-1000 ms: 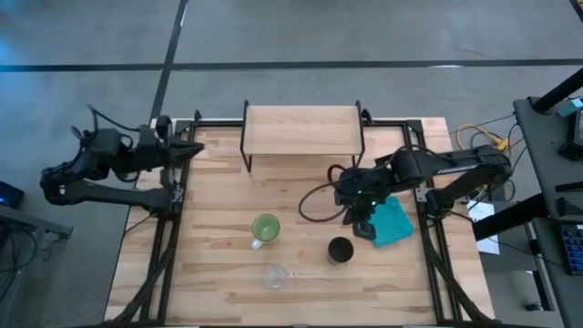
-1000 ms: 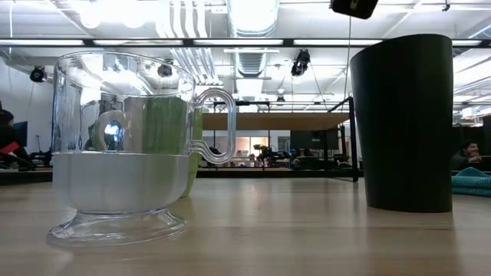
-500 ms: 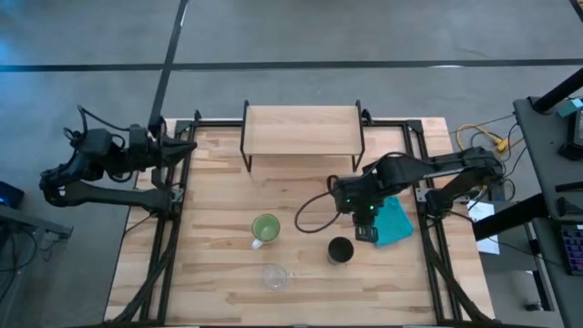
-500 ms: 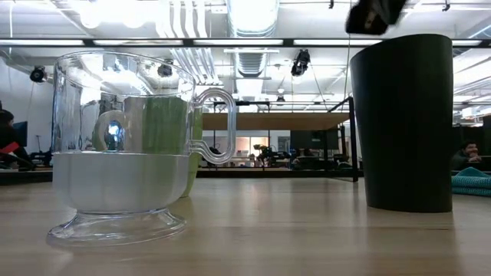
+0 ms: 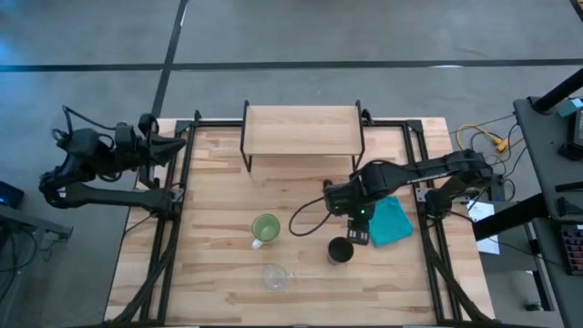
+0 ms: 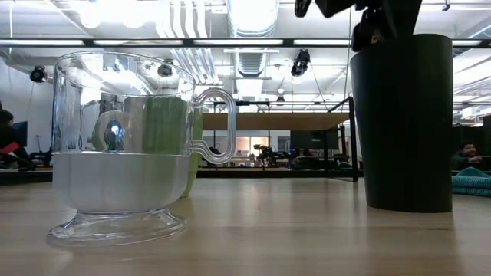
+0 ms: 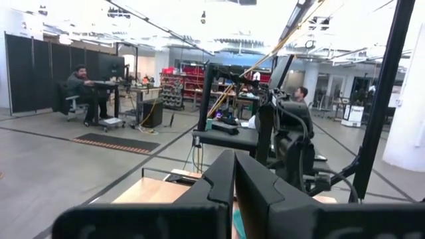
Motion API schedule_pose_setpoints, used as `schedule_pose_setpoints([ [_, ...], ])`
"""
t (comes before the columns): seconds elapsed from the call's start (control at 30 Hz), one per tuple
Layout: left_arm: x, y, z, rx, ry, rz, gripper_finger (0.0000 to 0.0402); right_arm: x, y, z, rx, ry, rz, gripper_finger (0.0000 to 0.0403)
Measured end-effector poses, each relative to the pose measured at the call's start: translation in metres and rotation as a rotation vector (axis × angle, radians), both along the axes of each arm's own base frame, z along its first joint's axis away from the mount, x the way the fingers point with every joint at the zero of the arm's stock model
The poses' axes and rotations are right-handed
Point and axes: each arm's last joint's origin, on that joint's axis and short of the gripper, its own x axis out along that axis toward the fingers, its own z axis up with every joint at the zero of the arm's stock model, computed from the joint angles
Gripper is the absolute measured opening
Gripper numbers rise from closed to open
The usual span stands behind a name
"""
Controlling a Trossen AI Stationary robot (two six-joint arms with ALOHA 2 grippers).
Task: Stack small to large cups/mugs on shelf
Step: Put the black cup on the shelf
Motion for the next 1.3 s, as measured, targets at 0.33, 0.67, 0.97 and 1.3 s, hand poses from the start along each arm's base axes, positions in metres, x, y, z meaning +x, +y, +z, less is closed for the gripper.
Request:
schedule_pose_setpoints([
  [0.33, -0.011, 0.000, 0.001, 0.002, -0.035, 0.001, 0.0000, 0.013, 0.015, -0.002, 0.038, -0.079, -0.122, 0.0092],
  [0.67, -0.014, -0.001, 0.002, 0.003, -0.046, 0.001, 0.0000, 0.026, 0.030, -0.027, 0.016, 0.002, -0.133, 0.0088],
  [0.97, -0.015, -0.001, 0.002, 0.009, -0.047, 0.001, 0.0000, 0.031, 0.032, -0.035, 0.017, 0.036, -0.168, 0.0084],
  [1.3, -0.015, -0.001, 0.002, 0.009, -0.049, 0.001, 0.0000, 0.032, 0.032, -0.027, 0.015, 0.004, -0.180, 0.0084],
])
